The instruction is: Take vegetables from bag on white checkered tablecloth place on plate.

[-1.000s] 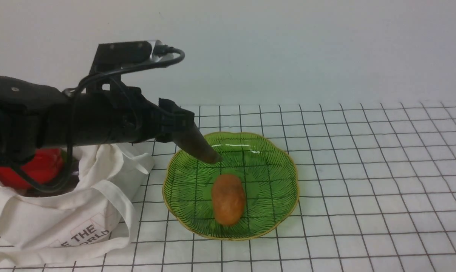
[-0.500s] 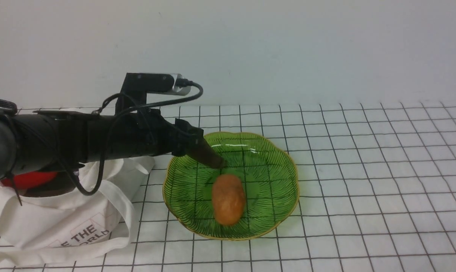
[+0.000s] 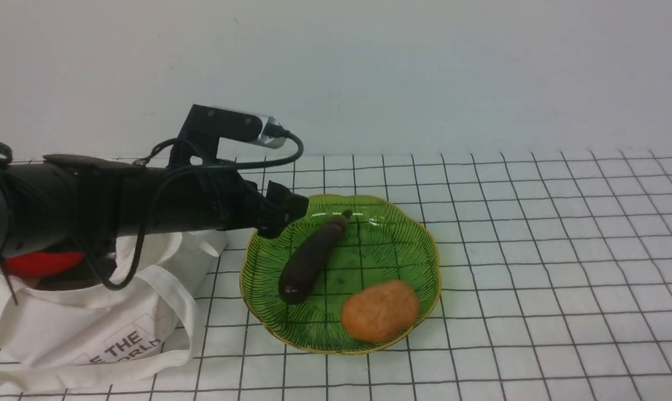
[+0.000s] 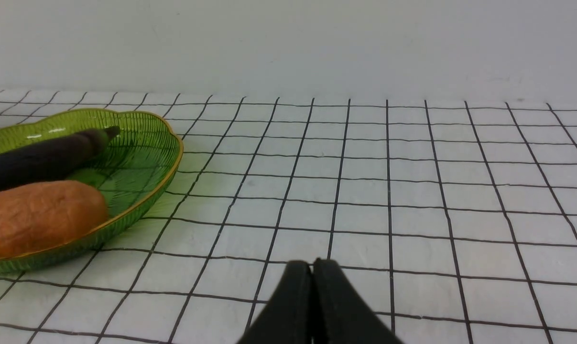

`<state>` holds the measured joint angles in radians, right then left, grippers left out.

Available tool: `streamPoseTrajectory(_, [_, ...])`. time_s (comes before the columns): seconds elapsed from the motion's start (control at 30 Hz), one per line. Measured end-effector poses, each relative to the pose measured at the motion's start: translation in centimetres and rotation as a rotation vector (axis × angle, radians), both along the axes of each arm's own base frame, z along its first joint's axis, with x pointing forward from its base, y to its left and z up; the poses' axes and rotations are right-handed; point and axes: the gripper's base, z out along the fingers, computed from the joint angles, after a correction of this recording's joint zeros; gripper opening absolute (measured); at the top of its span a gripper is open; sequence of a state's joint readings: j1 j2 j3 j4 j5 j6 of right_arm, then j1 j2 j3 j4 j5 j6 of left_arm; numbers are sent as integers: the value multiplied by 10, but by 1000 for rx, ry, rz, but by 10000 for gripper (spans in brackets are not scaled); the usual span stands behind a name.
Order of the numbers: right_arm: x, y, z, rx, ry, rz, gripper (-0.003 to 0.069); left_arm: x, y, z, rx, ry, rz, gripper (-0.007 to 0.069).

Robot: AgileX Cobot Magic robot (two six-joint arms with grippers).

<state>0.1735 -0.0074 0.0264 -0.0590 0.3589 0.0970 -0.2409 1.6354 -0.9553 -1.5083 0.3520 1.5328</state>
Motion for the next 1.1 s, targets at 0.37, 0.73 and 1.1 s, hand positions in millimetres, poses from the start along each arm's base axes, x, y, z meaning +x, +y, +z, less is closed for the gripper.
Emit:
streamPoseTrajectory(0.37, [0,0,0,0,0,0,-14,-88,22,127,-28,-279,-13,24])
streamPoseTrajectory(0.73, [0,0,0,1,0,0,-14,-199,56,155,-130,-390,102,-8])
streamPoseTrajectory(1.1, [0,0,0,1,0,0,-14,-291,75,158,-153,-577,42,-8])
